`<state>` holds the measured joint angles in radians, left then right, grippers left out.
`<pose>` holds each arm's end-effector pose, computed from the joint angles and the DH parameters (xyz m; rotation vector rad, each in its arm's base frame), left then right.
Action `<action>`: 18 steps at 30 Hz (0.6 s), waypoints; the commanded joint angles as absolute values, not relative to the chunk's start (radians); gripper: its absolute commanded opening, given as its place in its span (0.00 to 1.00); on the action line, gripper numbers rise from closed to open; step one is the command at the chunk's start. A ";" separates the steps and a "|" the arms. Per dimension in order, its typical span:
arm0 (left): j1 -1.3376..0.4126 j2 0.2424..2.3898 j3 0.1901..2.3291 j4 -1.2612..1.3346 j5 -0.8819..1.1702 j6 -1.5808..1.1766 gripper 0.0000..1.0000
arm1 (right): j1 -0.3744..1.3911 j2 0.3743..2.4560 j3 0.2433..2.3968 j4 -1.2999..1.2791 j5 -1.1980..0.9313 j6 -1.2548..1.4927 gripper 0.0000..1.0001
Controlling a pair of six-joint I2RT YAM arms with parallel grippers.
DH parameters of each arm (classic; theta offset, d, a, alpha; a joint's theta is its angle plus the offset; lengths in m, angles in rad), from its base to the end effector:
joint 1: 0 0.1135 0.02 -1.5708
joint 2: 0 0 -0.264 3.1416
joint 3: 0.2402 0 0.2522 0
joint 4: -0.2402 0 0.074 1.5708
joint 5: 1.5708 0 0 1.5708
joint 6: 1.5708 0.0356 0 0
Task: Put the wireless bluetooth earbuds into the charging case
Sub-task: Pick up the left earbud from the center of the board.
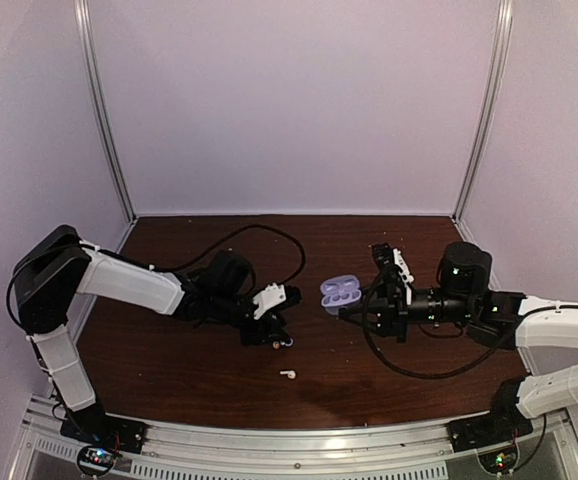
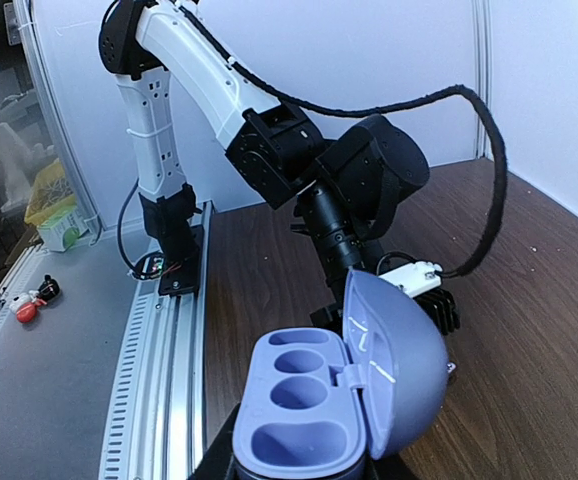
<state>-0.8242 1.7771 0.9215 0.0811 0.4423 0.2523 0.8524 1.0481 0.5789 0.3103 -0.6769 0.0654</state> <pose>0.2305 -0.2716 0.1521 1.4135 1.9283 -0.7958 0.1374 0.1911 0.2689 -1.1795 1.4437 1.2378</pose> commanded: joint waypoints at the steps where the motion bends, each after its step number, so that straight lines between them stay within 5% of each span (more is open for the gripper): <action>1: -0.845 1.838 1.022 0.005 0.393 0.308 0.43 | 0.847 1.021 0.570 0.329 -0.675 0.080 0.00; 18: -0.847 1.940 1.204 -0.254 0.346 0.419 0.33 | 0.844 0.949 0.563 0.281 -0.651 0.078 0.00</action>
<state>-0.8463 1.9114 1.1687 -0.1867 0.3504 0.3714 0.8516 0.9794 0.5694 0.2840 -0.6716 0.0753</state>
